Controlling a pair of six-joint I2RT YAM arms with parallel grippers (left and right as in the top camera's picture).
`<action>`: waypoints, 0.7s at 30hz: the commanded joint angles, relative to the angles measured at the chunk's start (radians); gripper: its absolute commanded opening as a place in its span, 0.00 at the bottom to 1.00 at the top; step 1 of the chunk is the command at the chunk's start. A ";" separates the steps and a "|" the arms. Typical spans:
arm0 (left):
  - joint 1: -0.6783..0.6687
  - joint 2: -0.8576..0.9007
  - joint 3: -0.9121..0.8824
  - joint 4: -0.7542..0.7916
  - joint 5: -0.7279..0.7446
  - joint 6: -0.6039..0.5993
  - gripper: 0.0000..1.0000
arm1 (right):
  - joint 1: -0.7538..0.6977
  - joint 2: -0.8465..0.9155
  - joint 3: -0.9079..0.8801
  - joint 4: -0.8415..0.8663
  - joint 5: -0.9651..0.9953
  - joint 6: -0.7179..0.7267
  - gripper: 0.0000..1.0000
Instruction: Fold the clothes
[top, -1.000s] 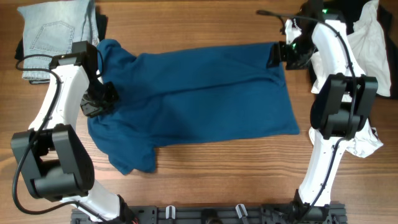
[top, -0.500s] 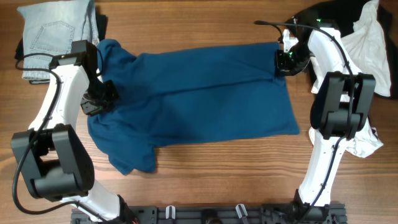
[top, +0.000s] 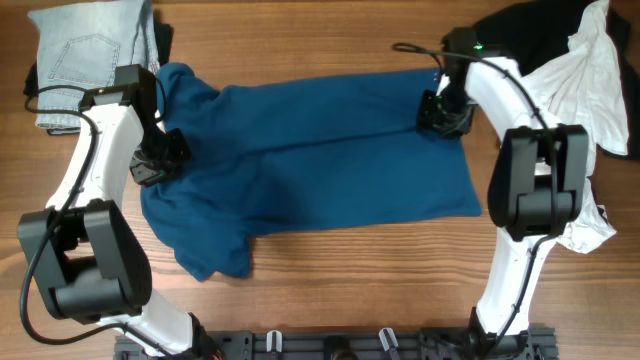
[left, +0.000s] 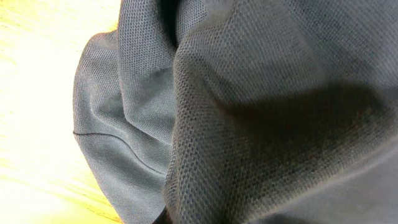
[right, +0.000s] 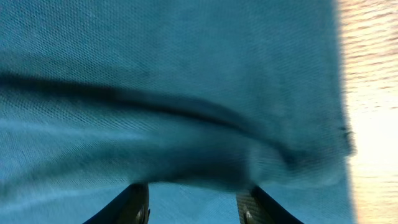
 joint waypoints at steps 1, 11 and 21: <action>0.010 -0.017 0.018 0.002 -0.010 -0.005 0.04 | 0.013 -0.010 -0.005 0.042 0.080 0.099 0.45; 0.010 -0.017 0.018 0.006 -0.010 -0.005 0.04 | -0.011 -0.010 -0.005 0.187 0.152 -0.705 0.51; 0.010 -0.017 0.018 0.009 -0.010 -0.005 0.04 | -0.069 -0.009 -0.005 0.252 0.043 -0.884 0.67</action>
